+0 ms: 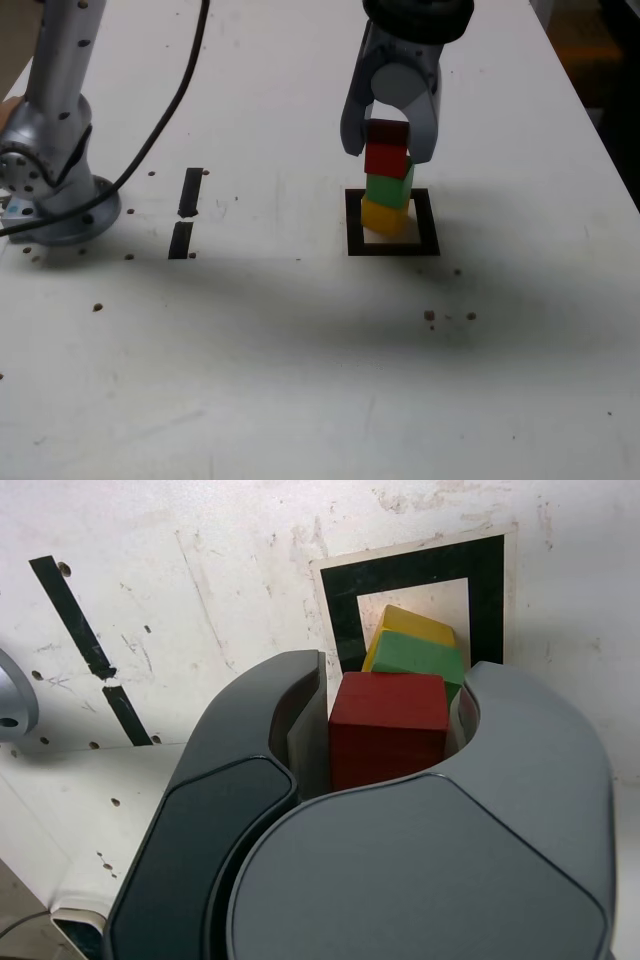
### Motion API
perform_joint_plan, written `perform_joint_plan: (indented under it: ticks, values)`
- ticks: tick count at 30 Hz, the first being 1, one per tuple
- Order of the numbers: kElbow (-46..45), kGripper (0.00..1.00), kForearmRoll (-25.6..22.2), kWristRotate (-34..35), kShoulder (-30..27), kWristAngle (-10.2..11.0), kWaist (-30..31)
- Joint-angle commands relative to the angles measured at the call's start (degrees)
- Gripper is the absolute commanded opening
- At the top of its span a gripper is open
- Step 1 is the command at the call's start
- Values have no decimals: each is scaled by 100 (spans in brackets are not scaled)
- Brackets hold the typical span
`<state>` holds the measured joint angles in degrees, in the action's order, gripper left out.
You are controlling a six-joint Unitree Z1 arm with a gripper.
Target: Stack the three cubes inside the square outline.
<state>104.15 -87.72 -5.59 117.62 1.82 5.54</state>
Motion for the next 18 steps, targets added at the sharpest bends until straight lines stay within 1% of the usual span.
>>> perform_joint_plan:
  ticks: [1,3,5,7,9,13,15,18]
  values:
    - [-8,13,-40,6,-62,30,-13]
    - [-13,12,-96,6,-151,90,-27]
    - [-72,10,-171,1,-361,194,-80]
    - [-222,10,-202,-30,-667,283,-194]
    - [-508,10,-139,-111,-1066,312,-404]
    - [-1163,10,198,-339,-1580,245,-877]
    - [-1540,10,448,-439,-1706,231,-1112]
    - [-2114,10,931,-559,-1751,238,-1435]
